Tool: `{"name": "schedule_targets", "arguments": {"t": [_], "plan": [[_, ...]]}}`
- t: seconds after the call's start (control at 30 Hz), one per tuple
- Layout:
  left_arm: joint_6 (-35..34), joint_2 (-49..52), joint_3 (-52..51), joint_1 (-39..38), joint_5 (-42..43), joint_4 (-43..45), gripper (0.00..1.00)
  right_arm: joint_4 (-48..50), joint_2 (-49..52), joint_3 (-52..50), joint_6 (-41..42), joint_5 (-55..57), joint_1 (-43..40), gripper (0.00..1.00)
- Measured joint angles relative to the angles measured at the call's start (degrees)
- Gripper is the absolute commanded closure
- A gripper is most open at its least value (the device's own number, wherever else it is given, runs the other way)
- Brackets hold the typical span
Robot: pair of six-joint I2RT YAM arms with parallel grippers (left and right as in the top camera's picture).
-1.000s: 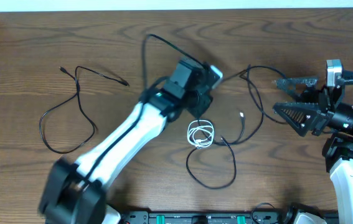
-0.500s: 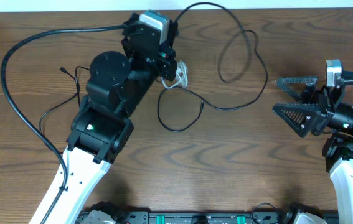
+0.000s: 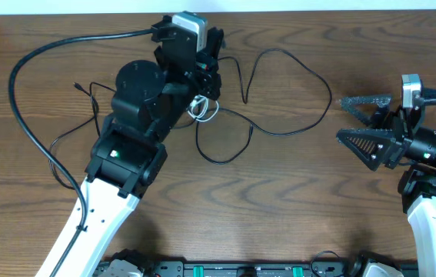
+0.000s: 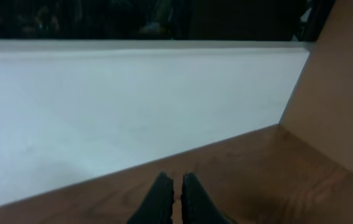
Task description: Untangle cables
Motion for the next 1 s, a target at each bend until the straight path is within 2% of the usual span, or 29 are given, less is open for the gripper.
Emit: {"name": "schedule_targets", "arguments": {"t": [0.17,0.37,0.57,0.63,0.87,1.0], "plan": [[-0.2,0.6,0.0,0.0,0.6,-6.5,0.92,0.0,0.0,0.0,-0.1,-0.1,0.0,0.01],[0.2,5.1,0.1,0.0,1.7,-19.0,0.91,0.0,0.0,0.0,-0.5,-0.3,0.0,0.01],[1.6,15.0,0.1,0.0,-1.6,-22.6,0.40,0.0,0.0,0.0,-0.7,-0.4,0.0,0.01],[1.6,17.9,0.1,0.0,-2.9,-22.5,0.30,0.0,0.0,0.0,-0.7,-0.4,0.0,0.01],[1.8,25.7,0.1,0.0,-8.2,-21.4,0.16,0.0,0.0,0.0,-0.7,-0.4,0.0,0.01],[1.8,29.6,0.1,0.0,-12.2,-20.5,0.15,0.0,0.0,0.0,-0.7,-0.4,0.0,0.01]]}}
